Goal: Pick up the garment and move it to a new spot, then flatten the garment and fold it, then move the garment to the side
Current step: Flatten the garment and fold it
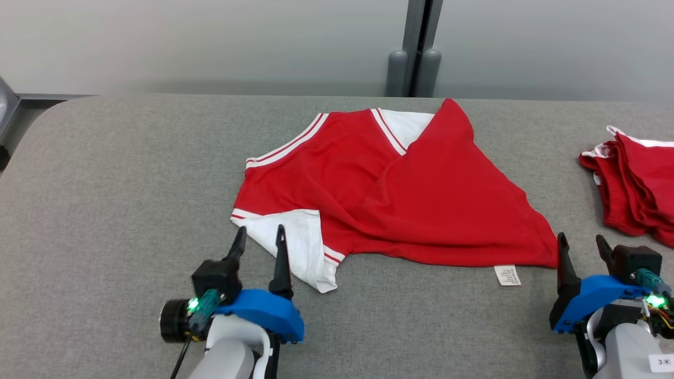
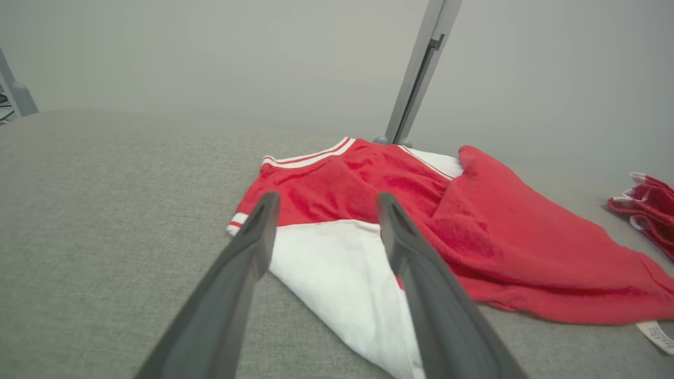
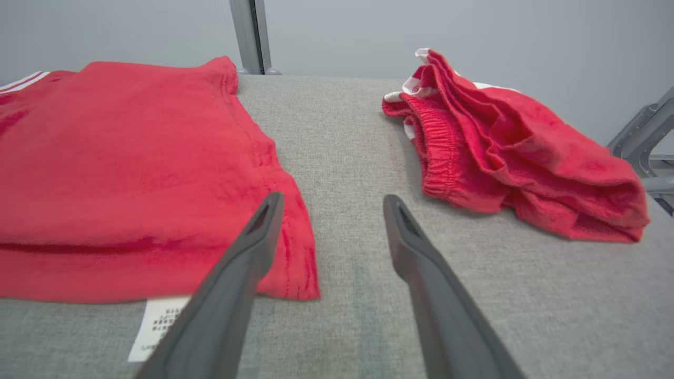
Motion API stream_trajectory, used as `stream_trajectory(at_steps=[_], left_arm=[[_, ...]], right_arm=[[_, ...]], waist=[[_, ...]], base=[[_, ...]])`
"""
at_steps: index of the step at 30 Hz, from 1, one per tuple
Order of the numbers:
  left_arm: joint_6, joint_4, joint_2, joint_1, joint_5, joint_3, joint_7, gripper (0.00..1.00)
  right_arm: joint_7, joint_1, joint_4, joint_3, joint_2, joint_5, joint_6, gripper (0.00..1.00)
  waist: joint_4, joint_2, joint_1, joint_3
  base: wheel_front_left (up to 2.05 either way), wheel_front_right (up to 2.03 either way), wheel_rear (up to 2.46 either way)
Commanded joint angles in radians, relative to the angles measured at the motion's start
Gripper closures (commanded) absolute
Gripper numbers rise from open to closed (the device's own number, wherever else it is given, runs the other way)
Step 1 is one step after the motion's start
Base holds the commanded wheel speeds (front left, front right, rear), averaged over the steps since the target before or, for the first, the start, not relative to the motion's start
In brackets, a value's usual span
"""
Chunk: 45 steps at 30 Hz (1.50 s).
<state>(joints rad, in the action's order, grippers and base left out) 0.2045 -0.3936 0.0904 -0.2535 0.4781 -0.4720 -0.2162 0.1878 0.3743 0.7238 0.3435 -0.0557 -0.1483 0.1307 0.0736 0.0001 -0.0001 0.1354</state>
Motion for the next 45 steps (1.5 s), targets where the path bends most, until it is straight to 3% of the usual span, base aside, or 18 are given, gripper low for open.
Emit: stream_trajectory(at_steps=[1,9,15,24,31,44,45], left_arm=[[-0.009,-0.019,-0.002,-0.04,-0.01,-0.015,0.011,0.0],[-0.048,-0.217,-0.015,-0.178,-0.029,-0.083,0.132,0.0],[-0.031,-0.376,-0.008,-0.272,-0.057,-0.107,0.188,0.0],[0.033,-0.508,-0.009,-0.338,-0.093,-0.123,0.169,0.0],[0.02,-0.581,-0.018,-0.356,-0.078,-0.134,0.173,0.0],[0.043,-0.666,-0.034,-0.404,-0.043,-0.133,0.136,0.0],[0.043,-0.673,-0.035,-0.409,-0.039,-0.134,0.134,0.09]], right_arm=[[0.011,-0.02,-0.022,-0.002,0.004,0.012,0.0,0.0],[0.021,-0.055,-0.15,-0.102,0.004,0.119,0.0,0.0],[-0.001,-0.076,-0.231,-0.163,0.004,0.17,0.0,0.0],[-0.016,-0.099,-0.283,-0.16,0.004,0.194,0.0,0.0],[-0.021,-0.11,-0.302,-0.167,0.004,0.205,0.0,0.0],[-0.022,-0.116,-0.298,-0.205,0.004,0.22,0.0,0.0],[-0.022,-0.117,-0.299,-0.203,0.004,0.219,0.0,0.0]], waist=[[-0.008,-0.0001,0.0001,0.0],[-0.08,-0.0001,0.0001,0.028],[-0.137,-0.0001,0.0001,0.056],[-0.163,-0.0001,0.0001,0.069],[-0.163,-0.0001,0.0001,0.063],[-0.187,-0.0001,0.0001,0.052],[-0.188,-0.0001,0.0001,0.052]], base=[[0.0,0.0,0.0],[0.0,0.0,0.0],[0.0,0.0,0.0],[0.0,0.0,0.0],[0.0,0.0,0.0],[0.0,0.0,0.0],[0.0,0.0,0.0]])
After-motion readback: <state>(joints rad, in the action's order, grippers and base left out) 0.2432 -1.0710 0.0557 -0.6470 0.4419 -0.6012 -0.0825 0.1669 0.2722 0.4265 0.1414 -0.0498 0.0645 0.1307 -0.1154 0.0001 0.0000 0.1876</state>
